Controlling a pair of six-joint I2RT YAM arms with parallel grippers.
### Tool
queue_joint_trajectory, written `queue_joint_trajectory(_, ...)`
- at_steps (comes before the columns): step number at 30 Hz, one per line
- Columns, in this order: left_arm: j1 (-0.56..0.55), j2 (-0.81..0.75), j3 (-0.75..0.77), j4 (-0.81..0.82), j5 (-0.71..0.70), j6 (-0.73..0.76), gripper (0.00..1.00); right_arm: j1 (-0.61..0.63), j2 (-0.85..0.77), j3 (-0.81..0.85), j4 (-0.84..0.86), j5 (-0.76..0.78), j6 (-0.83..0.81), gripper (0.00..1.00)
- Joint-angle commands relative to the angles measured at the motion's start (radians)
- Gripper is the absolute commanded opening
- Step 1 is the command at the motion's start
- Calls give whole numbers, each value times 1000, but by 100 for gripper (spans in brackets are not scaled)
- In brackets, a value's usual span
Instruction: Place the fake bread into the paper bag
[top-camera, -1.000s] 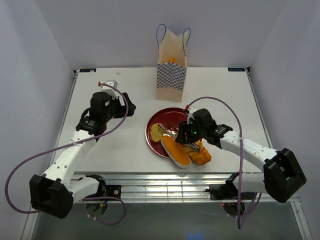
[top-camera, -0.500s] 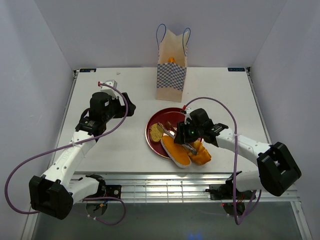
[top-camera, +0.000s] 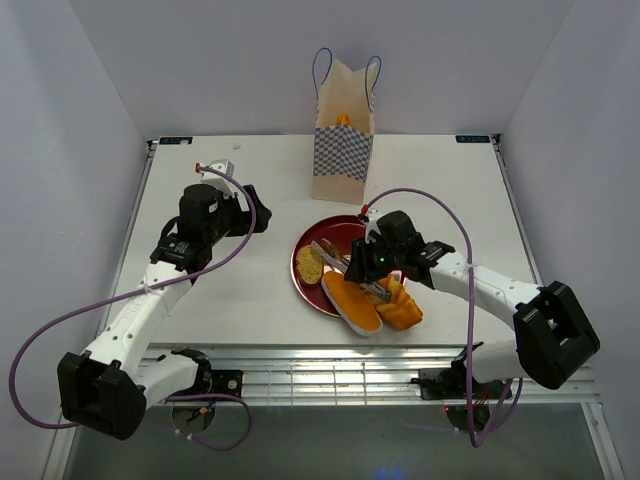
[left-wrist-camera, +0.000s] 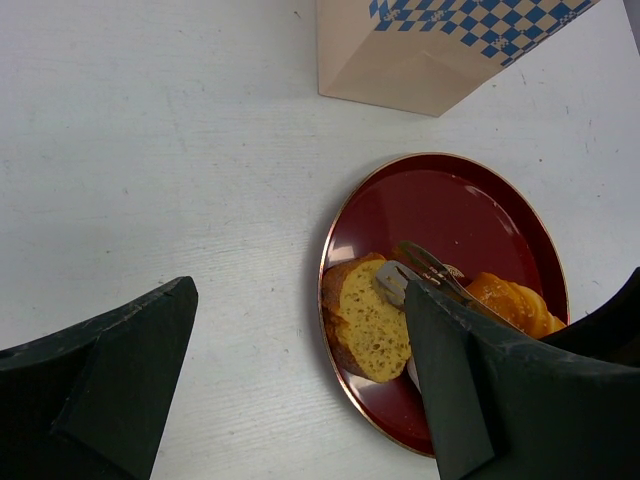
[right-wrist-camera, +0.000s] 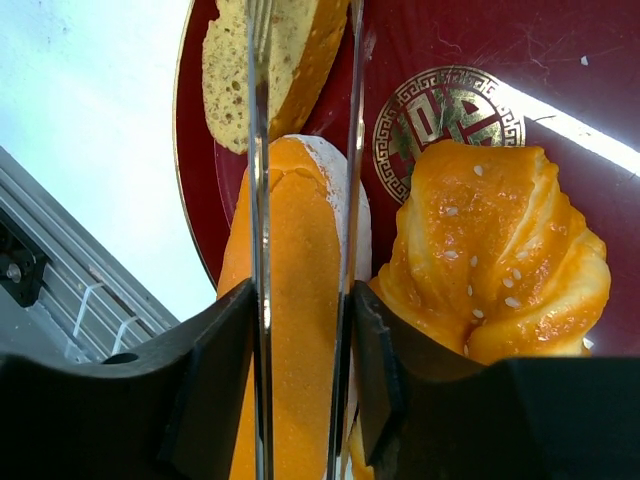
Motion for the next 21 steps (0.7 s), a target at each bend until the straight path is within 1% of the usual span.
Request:
queue_joint_trajectory(1,0,-37,35,-2,4,-2,95,7,9,62,7,-7,-13,45)
queue_joint_trajectory(4,0,-37,36,0,9,-4,95,9,4,76,-8,-4,-17,38)
queue_joint_trajectory(10,0,-35,36,-2,12,-5,95,9,-19,146,-69,30,-51,32)
queue_joint_trajectory(14,0,-37,35,-2,14,-5,95,9,-43,206,-114,59,-70,24)
queue_joint_trajectory(18,0,-38,35,0,12,-5,95,9,-72,250,-144,82,-79,21)
queue_joint_trajectory(21,0,-34,33,0,17,-7,95,7,-94,296,-175,105,-94,20)
